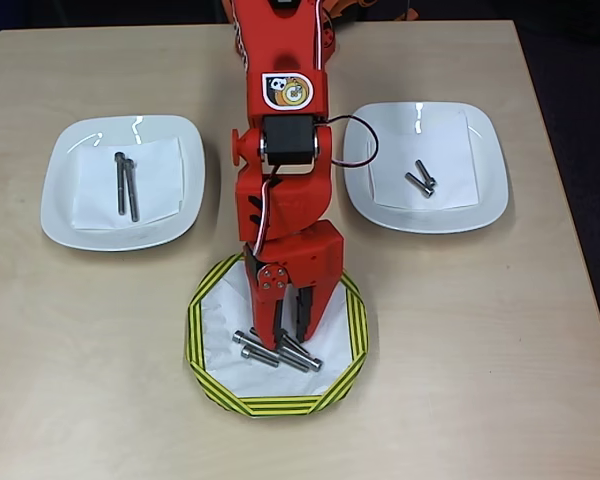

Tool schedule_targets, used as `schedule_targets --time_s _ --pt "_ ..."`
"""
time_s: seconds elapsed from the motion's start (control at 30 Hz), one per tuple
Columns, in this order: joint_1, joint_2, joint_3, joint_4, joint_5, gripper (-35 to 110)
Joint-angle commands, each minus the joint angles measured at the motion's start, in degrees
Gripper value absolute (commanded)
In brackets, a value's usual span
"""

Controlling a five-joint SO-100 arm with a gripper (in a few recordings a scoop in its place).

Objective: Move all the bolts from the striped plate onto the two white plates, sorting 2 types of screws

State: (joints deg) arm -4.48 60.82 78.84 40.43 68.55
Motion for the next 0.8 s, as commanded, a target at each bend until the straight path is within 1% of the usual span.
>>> schedule_targets --time_s 0.0,0.23,0.4,0.53,0.77 --pt "-2.1 0.4 0.5 -0.4 1.2 9" --pt "-3.3 -0.2 6.5 -7.6 3.5 9" --pt "-3.2 1.1 7.8 -7.6 3.9 7" --pt "-2.5 2.3 7.8 -5.8 5.0 0" --pt "-1.5 3.9 6.4 -3.4 2.5 0"
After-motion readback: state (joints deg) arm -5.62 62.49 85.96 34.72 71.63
